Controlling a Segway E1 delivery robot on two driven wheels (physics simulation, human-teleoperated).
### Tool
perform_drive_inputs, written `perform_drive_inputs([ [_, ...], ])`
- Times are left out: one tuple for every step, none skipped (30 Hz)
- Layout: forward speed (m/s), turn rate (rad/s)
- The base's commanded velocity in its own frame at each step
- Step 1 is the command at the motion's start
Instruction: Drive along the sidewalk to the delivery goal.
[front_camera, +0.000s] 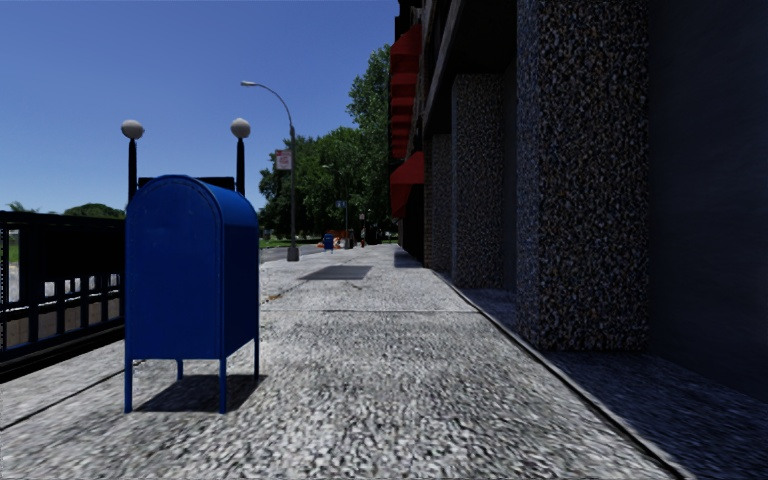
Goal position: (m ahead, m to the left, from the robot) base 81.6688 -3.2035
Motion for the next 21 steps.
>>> perform_drive_inputs([
  [2.0, 0.0],
  [2.0, 0.0],
  [2.0, 0.0],
  [2.0, 0.0],
  [2.0, 0.0],
  [2.0, 0.0],
  [2.0, 0.0],
  [2.0, 0.0],
  [2.0, 0.0],
  [2.0, 0.0],
  [2.0, 0.0],
  [2.0, 0.0],
  [2.0, 0.0],
  [2.0, 0.0],
  [2.0, 0.0],
  [2.0, 0.0],
  [2.0, 0.0],
  [2.0, 0.0],
  [2.0, 0.0],
  [2.0, 0.0],
  [2.0, 0.0],
])
